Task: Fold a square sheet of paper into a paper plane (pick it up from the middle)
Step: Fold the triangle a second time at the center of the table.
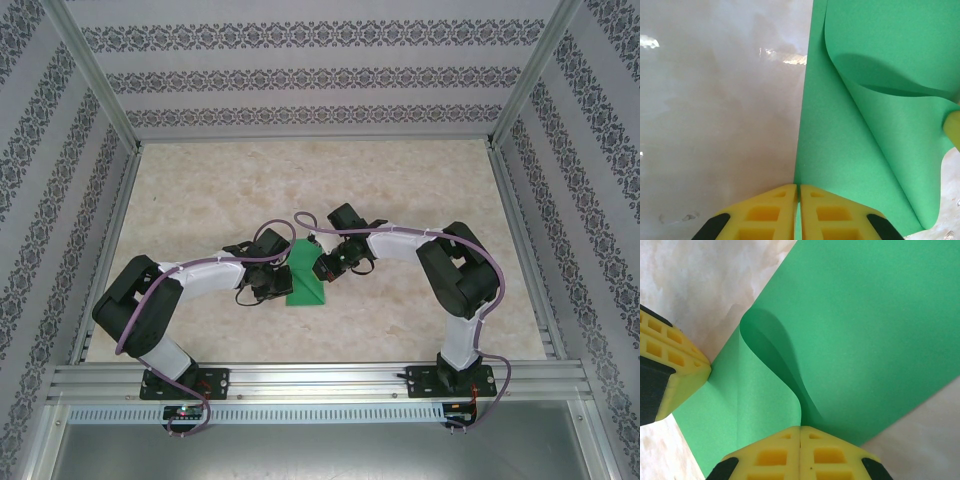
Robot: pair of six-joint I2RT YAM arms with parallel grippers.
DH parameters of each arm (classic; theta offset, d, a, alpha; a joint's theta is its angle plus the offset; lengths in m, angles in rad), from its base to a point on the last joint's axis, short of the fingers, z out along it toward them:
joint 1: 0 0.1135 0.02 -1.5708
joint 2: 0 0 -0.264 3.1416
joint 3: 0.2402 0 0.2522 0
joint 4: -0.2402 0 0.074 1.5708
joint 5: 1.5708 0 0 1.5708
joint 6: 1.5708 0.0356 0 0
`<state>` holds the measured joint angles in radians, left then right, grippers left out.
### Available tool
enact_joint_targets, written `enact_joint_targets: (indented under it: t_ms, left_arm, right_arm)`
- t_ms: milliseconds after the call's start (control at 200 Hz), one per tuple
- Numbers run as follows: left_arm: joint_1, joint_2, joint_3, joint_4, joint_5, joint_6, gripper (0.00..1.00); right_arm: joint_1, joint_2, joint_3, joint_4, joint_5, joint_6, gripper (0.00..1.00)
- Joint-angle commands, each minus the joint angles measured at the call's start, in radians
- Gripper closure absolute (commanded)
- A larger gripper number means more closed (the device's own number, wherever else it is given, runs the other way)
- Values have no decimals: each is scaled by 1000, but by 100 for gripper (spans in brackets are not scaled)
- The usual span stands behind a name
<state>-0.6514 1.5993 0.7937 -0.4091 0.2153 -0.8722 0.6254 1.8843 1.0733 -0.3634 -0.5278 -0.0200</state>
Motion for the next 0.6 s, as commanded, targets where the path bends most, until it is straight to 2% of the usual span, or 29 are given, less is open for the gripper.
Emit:
enact_joint_targets:
  t_ms: [0, 594]
  left_arm:
    - [-13, -2, 20, -48, -30, 15, 87]
    - [-13, -2, 27, -59, -29, 23, 87]
  right_arm:
    - [-10, 16, -4, 18, 15, 12, 97]
    - [15, 74, 30, -25, 50, 30, 96]
